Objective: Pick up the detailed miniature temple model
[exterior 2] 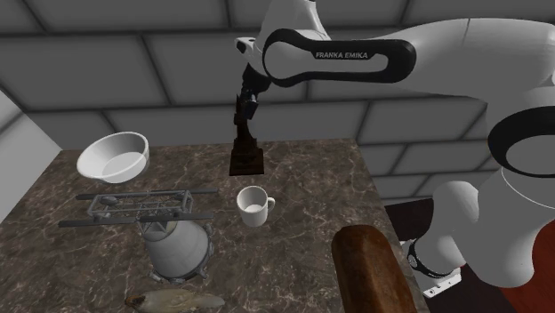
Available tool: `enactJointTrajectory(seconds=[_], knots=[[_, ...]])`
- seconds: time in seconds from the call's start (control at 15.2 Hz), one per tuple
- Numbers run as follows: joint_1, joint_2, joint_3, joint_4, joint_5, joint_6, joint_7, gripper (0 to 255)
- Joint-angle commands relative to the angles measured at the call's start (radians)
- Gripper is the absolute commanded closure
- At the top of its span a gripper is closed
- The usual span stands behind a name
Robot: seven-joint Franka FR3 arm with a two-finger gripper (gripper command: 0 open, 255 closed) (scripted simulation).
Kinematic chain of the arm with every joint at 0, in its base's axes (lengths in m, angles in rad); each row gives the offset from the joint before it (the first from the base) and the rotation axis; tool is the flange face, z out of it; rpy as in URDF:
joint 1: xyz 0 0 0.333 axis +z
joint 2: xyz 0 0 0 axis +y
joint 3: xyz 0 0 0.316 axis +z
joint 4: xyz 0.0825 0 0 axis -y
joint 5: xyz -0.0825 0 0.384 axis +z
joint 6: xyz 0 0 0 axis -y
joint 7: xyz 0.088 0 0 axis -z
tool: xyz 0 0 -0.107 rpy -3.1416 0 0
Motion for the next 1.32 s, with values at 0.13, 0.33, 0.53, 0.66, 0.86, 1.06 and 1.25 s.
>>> enactJointTrajectory(seconds=[0.13,0.33,0.53,0.66,0.86,1.06,1.25], knots=[[0.001,0.004,0.002,-0.046,0.013,0.049,-0.015,0],[0.001,0.005,0.002,-0.053,0.014,0.056,-0.018,0],[0.001,0.005,0.003,-0.053,0.014,0.056,-0.017,255],[0.002,0.004,0.003,-0.053,0.014,0.057,-0.017,255],[0.001,0.004,0.003,-0.053,0.014,0.057,-0.017,255],[0.001,0.004,0.002,-0.041,0.011,0.044,-0.014,255],[0.000,0.003,0.000,-0.002,0.003,0.005,-0.002,255]])
